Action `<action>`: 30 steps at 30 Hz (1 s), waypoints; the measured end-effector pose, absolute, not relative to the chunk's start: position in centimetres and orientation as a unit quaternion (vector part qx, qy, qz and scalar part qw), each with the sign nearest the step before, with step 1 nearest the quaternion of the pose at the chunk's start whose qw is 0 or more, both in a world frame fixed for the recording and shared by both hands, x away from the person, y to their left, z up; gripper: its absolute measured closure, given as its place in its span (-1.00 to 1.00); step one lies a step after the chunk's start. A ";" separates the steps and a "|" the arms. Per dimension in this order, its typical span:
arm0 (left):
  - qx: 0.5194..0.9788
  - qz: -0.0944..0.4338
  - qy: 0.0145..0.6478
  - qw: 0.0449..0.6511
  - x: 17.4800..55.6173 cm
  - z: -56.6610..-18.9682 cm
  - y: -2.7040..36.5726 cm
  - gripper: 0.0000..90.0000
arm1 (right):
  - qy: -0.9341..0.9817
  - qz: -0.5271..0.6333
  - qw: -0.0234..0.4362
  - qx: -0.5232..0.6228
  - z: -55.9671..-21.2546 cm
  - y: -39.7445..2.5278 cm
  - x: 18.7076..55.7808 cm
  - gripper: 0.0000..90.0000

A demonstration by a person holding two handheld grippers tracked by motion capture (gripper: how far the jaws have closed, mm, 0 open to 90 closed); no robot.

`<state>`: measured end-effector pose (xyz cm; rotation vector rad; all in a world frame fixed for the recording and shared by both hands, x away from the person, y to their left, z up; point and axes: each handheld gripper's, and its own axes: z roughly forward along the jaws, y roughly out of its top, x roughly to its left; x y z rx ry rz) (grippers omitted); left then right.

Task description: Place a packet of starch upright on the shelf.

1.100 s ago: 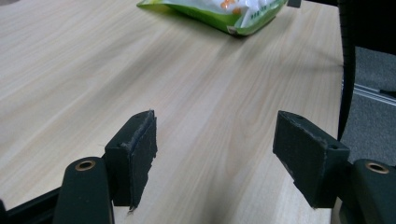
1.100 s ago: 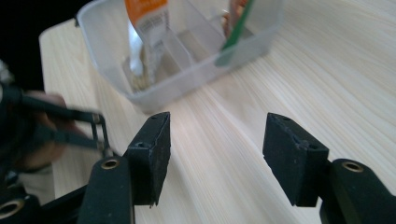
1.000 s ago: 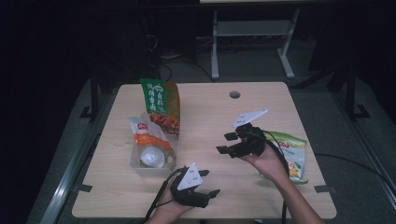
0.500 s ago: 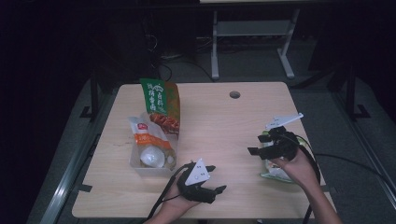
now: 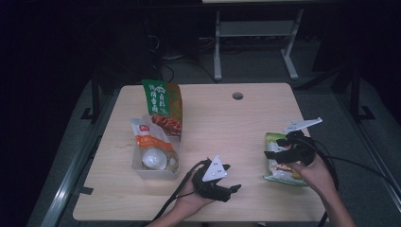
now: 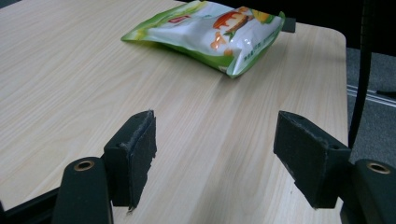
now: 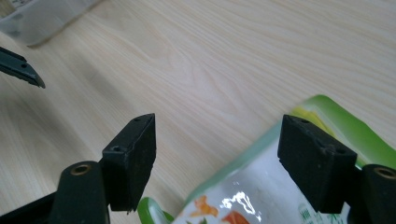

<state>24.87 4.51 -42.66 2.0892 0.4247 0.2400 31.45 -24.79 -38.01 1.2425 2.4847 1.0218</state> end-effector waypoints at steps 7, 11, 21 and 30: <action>0.854 0.089 0.163 0.486 25.5 -42.1 2.8 -0.27 | 0.820 0.342 0.087 0.450 -38.8 -26.9 31.0 -0.41; 0.857 0.078 0.154 0.485 25.9 -41.8 1.1 -0.16 | 0.815 0.329 0.089 0.469 -39.1 -28.1 30.8 -0.40; 0.865 0.053 0.140 0.479 27.3 -42.2 -4.4 0.17 | 0.801 0.301 0.104 0.507 -40.9 -31.7 30.4 -0.36; 0.875 0.043 0.145 0.460 28.3 -43.8 -7.4 0.34 | 0.777 0.304 0.087 0.544 -42.7 -34.4 29.9 -0.30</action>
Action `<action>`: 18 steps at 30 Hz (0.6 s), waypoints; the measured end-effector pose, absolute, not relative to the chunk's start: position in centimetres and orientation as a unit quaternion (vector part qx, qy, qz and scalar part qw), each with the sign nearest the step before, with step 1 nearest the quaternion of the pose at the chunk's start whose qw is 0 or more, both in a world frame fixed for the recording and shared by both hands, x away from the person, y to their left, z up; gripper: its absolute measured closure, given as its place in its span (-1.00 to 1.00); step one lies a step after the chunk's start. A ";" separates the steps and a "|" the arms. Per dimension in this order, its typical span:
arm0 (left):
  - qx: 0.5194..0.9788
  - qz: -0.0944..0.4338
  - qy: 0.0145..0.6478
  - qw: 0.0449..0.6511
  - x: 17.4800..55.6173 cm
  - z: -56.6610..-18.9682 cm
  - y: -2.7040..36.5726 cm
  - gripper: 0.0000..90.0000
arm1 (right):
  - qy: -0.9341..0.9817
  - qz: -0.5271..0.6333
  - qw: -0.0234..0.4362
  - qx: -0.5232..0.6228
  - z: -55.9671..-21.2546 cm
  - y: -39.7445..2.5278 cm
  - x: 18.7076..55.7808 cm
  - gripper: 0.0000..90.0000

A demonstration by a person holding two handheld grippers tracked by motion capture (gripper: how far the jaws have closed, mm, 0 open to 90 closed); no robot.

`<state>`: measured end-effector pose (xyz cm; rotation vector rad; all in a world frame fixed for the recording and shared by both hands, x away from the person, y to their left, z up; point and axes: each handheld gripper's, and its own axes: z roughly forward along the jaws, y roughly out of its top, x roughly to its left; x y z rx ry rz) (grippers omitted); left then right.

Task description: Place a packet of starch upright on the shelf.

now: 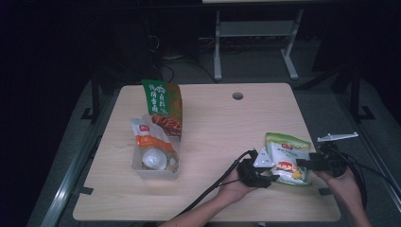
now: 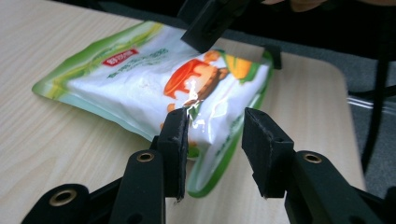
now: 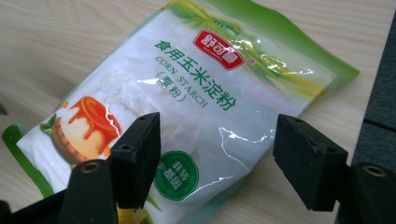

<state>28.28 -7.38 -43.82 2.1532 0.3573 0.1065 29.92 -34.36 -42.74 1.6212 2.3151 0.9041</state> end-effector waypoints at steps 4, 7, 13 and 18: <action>0.878 0.046 0.151 0.452 28.6 -44.3 -7.8 0.32 | 0.774 0.298 0.084 0.552 -43.1 -34.7 30.0 -0.30; 0.882 0.055 0.151 0.443 28.6 -44.5 -8.0 0.32 | 0.769 0.286 0.084 0.566 -43.2 -35.1 30.1 -0.30; 0.891 0.066 0.144 0.426 28.4 -45.0 -8.4 0.30 | 0.757 0.297 0.063 0.578 -44.1 -35.5 30.2 -0.29; 0.885 0.059 0.148 0.438 28.1 -44.5 -8.0 0.18 | 0.745 0.320 0.039 0.585 -44.8 -35.8 30.2 -0.21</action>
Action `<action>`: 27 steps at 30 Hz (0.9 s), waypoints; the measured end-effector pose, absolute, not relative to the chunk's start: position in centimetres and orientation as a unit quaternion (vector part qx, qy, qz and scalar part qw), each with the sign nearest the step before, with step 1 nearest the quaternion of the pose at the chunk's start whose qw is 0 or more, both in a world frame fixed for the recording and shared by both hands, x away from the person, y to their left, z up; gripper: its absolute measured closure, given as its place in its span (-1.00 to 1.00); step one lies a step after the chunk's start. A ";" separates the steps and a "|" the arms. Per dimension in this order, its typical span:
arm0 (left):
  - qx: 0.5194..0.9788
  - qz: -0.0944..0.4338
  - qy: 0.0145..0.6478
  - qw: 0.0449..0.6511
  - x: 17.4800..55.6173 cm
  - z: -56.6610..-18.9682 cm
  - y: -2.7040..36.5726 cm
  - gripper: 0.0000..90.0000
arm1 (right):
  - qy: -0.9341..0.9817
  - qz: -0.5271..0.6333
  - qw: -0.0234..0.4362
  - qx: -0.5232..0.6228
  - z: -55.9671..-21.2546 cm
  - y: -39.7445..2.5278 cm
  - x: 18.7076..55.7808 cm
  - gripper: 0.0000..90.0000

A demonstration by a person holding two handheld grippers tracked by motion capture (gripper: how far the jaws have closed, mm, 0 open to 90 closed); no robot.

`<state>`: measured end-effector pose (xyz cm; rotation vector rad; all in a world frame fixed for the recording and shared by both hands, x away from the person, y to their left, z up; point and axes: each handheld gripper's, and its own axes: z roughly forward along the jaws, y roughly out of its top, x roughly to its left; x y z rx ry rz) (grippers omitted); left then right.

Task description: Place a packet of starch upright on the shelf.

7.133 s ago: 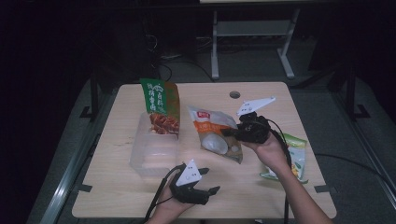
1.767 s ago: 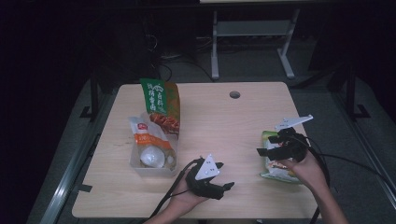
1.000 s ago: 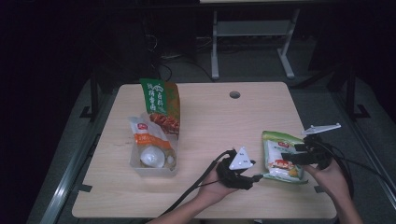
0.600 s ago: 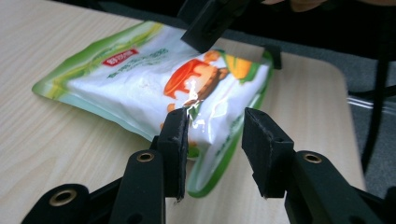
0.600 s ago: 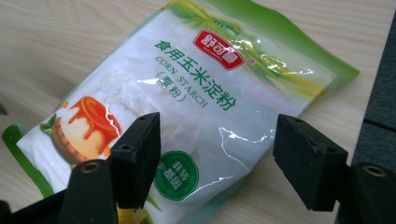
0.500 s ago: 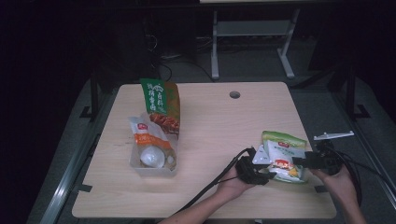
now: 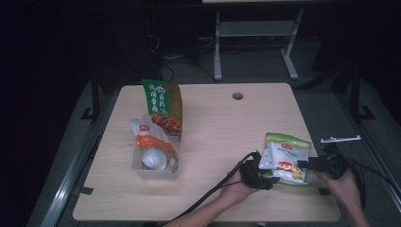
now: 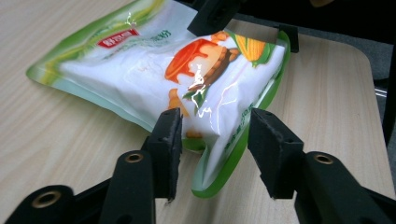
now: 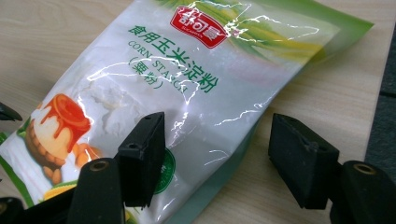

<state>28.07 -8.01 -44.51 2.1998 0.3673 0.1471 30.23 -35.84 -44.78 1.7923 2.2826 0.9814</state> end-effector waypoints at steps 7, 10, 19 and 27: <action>0.892 0.078 0.140 0.423 27.8 -44.7 -7.5 0.03 | 0.759 0.326 0.024 0.564 -44.7 -34.5 29.8 -0.12; 0.889 0.077 0.144 0.427 27.9 -44.5 -6.8 0.02 | 0.761 0.329 0.015 0.559 -44.8 -34.1 29.8 -0.11; 0.889 0.062 0.152 0.428 28.5 -44.2 -5.5 0.06 | 0.781 0.324 0.011 0.534 -44.7 -32.2 30.1 -0.19; 0.889 0.058 0.153 0.427 28.7 -44.3 -5.5 0.06 | 0.766 0.315 0.027 0.560 -44.6 -33.4 30.9 -0.30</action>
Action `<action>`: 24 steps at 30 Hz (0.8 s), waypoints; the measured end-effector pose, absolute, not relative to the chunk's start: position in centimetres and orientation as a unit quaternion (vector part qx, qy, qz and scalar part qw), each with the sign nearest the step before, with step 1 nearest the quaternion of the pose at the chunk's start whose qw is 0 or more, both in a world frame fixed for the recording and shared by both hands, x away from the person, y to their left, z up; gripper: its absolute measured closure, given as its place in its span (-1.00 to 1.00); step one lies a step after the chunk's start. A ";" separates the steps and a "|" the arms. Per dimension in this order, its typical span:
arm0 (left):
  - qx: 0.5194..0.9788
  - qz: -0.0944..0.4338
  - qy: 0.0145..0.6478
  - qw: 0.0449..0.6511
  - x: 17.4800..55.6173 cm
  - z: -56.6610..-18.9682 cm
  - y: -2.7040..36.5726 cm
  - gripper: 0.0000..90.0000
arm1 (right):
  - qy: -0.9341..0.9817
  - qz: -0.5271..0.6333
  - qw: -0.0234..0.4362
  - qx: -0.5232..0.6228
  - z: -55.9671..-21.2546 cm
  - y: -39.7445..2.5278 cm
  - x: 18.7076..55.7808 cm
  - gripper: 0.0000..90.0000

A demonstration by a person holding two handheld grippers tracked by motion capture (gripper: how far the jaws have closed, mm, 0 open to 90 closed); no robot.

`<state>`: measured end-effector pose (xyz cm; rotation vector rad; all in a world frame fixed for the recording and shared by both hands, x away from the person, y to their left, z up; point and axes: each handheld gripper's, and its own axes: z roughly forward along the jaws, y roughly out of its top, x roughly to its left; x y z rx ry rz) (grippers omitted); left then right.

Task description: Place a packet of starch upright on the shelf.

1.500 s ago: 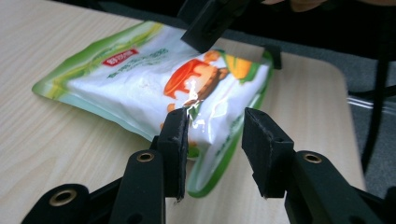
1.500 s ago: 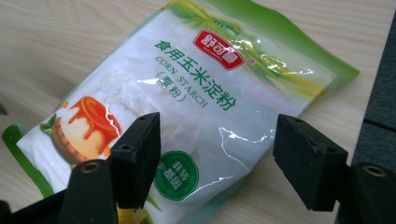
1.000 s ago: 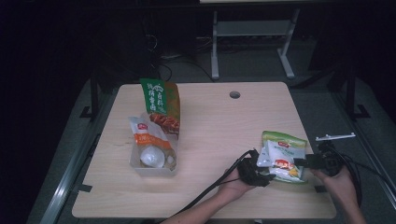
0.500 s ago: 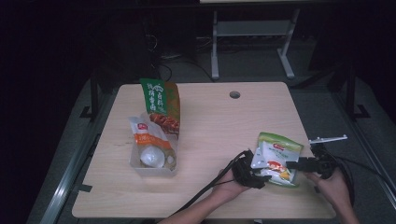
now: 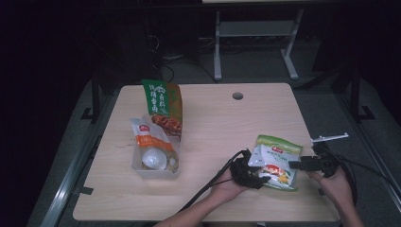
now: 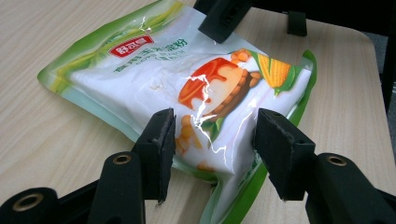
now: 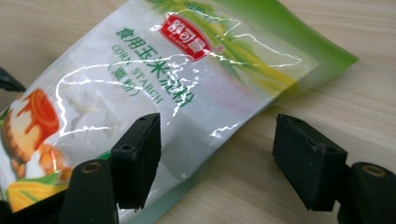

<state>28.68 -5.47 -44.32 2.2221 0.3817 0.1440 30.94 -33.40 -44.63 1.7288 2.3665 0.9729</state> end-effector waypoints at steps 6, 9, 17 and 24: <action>0.890 0.057 0.159 0.424 29.3 -44.3 -5.1 0.15 | 0.750 0.336 -0.004 0.570 -45.7 -34.0 31.6 -0.31; 0.892 0.054 0.157 0.421 29.4 -44.3 -5.1 0.16 | 0.739 0.351 -0.020 0.575 -46.0 -34.1 31.7 -0.21; 0.889 0.048 0.165 0.424 29.6 -44.5 -5.1 0.14 | 0.736 0.382 -0.061 0.555 -46.2 -33.6 31.5 0.46; 0.889 0.039 0.177 0.421 30.2 -44.6 -4.7 -0.09 | 0.763 0.377 -0.049 0.523 -45.3 -32.6 31.3 0.95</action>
